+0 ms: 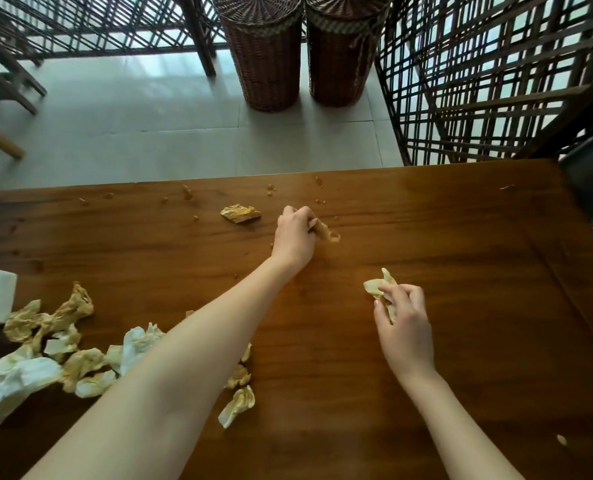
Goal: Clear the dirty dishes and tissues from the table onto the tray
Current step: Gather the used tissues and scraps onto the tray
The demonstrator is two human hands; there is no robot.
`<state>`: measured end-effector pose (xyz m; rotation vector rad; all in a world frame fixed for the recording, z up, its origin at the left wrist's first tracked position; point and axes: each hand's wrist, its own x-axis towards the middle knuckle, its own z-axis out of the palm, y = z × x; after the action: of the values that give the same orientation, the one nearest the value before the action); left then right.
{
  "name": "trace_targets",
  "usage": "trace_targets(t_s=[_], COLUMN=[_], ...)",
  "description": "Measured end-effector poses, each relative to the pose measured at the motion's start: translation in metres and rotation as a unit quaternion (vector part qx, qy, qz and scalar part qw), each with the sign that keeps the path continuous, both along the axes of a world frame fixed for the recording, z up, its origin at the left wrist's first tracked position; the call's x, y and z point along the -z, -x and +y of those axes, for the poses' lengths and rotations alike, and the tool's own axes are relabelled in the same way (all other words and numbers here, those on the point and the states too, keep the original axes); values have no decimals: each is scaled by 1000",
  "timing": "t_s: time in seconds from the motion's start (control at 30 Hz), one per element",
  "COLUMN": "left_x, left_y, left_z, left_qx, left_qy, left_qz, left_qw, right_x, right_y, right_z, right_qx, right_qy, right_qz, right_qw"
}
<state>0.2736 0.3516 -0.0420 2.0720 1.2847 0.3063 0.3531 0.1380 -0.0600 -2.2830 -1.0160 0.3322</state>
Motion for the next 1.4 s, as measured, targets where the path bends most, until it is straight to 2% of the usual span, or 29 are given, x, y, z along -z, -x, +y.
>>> trace_targets(t_s=[0.2,0.37,0.47,0.63,0.77,1.1,1.27,1.4], left_x=[-8,8,12,0,-24,-83,-85,-88], left_y=[50,74,78,91,104,153,189,214], left_z=[65,79,76,74,56,-87,-185,-245], left_qx=[-91,-54,-57,-119,-111,23,88,122], left_qy=[-38,9,-29,-21,-29,-41,-41,-22], left_qz=[69,178,206,145,92,-46,-54,-41], left_qw=[993,982,977,982,989,998,994,991], right_x=[7,10,9,1,-16,-75,-88,-101], right_y=[6,5,3,0,11,82,120,139], right_z=[0,6,7,3,-9,-80,-142,-193], right_qx=[8,1,-5,2,11,32,20,48], right_qy=[-6,-12,-6,-12,-24,-73,-60,-39], right_qz=[10,11,6,2,-2,-12,-26,-25], right_qw=[1000,1000,1000,1000,1000,997,998,998])
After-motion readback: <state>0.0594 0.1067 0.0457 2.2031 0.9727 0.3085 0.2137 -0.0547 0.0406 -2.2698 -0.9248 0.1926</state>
